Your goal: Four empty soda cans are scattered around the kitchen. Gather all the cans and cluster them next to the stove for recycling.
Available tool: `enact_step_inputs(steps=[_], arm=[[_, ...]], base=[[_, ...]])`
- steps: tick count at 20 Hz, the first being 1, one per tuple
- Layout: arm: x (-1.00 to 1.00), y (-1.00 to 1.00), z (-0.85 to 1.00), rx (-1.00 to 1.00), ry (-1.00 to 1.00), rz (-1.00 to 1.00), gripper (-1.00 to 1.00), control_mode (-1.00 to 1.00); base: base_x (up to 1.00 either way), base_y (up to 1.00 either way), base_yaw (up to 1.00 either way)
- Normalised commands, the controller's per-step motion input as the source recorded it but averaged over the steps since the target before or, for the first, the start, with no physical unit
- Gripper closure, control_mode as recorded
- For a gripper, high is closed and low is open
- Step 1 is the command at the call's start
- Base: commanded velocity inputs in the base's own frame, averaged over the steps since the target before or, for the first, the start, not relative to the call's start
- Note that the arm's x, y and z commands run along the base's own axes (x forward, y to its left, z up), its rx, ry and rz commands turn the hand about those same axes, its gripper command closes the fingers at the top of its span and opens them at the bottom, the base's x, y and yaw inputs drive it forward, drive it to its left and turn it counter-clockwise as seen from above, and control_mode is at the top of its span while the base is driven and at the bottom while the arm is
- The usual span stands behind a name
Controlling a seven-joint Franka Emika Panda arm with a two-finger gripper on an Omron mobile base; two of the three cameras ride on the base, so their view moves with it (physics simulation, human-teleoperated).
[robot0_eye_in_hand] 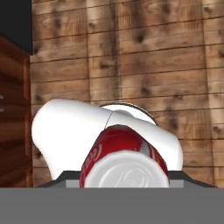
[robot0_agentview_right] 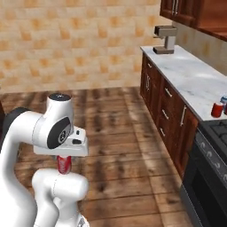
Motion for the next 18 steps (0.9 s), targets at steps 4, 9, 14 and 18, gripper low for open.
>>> enact_step_inputs(steps=[4, 9, 14, 18], arm=[[0.00, 0.00, 0.00, 0.00, 0.00, 0.00, 1.00, 1.00], [0.00, 0.00, 0.00, 0.00, 0.00, 0.00, 1.00, 1.00], [0.00, 0.00, 0.00, 0.00, 0.00, 0.00, 1.00, 1.00], [0.00, 0.00, 0.00, 0.00, 0.00, 0.00, 1.00, 1.00]], base=[[1.00, 0.00, -0.14], [1.00, -0.06, -0.28], [0.66, -0.02, -0.67], [0.16, 0.03, -0.91]])
